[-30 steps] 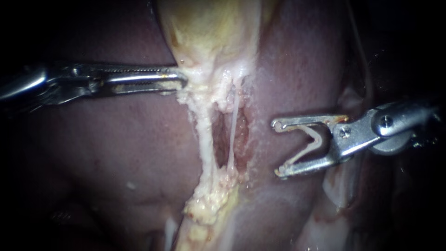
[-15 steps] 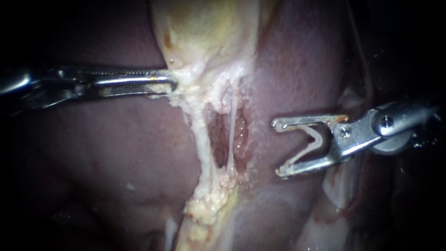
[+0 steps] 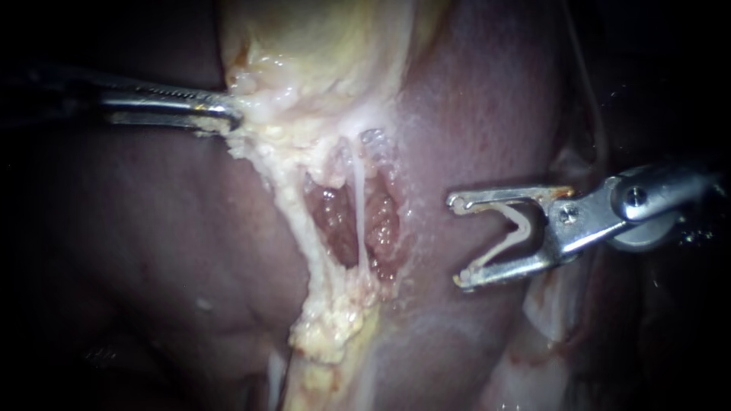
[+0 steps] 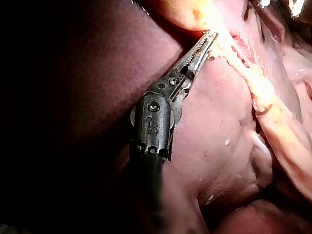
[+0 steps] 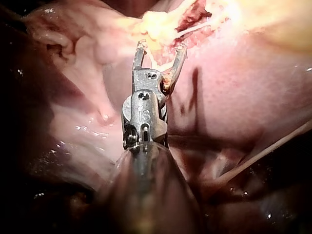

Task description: Grabbing gallbladder

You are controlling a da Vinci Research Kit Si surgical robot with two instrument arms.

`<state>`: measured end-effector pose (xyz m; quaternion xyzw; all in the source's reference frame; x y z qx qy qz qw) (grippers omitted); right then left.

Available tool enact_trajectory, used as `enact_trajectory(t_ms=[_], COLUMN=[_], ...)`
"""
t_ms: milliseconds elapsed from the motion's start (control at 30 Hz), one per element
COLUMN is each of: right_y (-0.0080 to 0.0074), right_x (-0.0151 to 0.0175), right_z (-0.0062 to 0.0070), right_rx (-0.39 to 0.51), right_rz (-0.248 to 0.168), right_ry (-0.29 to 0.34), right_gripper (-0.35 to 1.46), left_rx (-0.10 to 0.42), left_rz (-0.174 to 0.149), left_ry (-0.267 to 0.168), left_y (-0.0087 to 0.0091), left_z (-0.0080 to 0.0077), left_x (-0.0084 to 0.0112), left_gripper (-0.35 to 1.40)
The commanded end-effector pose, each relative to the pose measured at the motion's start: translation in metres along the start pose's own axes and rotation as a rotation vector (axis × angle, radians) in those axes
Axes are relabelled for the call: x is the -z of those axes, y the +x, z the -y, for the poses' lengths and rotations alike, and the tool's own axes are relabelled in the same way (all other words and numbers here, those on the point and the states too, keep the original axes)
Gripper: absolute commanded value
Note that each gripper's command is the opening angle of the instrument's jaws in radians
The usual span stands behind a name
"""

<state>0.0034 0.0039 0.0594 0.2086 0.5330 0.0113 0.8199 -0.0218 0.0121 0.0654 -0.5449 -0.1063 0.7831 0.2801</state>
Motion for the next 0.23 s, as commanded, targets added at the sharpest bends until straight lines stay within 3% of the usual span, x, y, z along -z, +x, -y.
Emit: enact_trajectory(t_ms=[33, 233], right_y=[0.0, 0.0], right_x=[0.0, 0.0], right_z=[0.0, 0.0], right_rx=[0.0, 0.0], right_rz=[0.0, 0.0], right_ry=[0.0, 0.0], right_gripper=[0.5, 0.5], left_rx=[0.001, 0.001], left_rz=[0.0, -0.003], left_ry=[0.002, 0.005], left_y=[-0.0001, -0.0001], left_z=[0.0001, 0.0], left_x=[-0.0001, -0.0001], left_gripper=[-0.35, -0.35])
